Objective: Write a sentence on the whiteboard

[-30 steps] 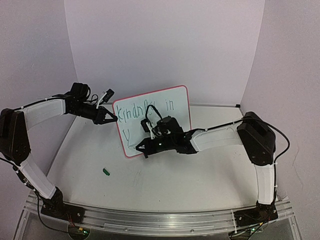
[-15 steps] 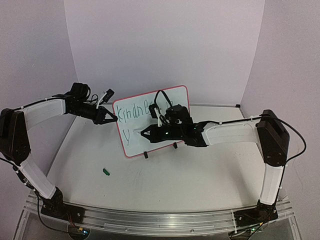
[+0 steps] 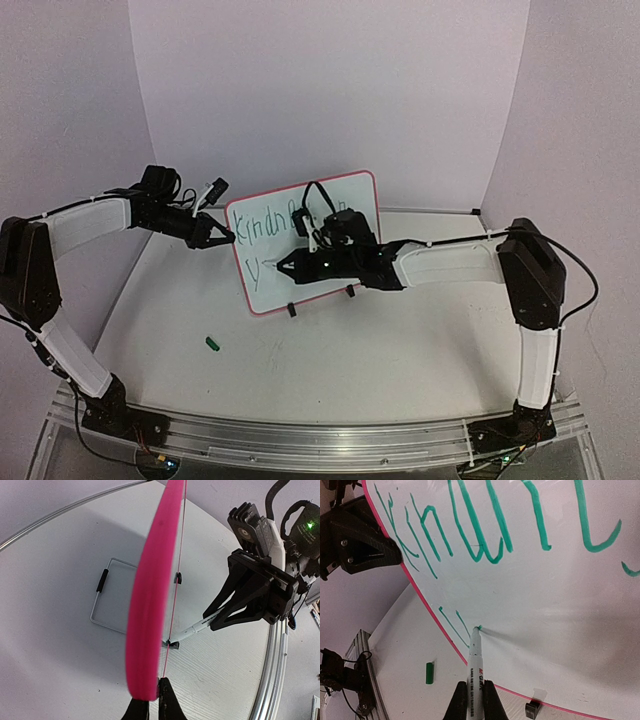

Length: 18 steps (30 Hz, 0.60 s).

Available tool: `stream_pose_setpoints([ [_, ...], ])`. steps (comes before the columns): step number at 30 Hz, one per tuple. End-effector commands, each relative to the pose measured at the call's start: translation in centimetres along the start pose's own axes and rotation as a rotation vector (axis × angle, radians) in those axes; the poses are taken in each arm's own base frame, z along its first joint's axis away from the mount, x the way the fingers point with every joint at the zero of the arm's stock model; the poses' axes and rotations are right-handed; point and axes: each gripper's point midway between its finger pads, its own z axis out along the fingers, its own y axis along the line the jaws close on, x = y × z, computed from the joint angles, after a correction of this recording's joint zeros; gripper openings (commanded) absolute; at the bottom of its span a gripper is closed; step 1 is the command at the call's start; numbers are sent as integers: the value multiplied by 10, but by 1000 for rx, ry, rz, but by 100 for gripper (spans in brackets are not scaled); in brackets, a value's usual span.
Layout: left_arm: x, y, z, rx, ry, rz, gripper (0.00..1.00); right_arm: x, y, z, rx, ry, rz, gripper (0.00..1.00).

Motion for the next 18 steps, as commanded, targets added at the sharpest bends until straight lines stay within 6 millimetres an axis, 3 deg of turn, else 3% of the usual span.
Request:
stream_pose_setpoints([
  [1, 3, 3, 1, -41, 36, 20, 0, -8, 0, 6, -4, -10, -2, 0],
  [11, 4, 4, 2, -40, 37, 17, 0, 20, -15, 1, 39, 50, 14, 0],
  [18, 4, 4, 2, -41, 38, 18, 0, 0, -13, -11, 71, 2, -16, 0],
])
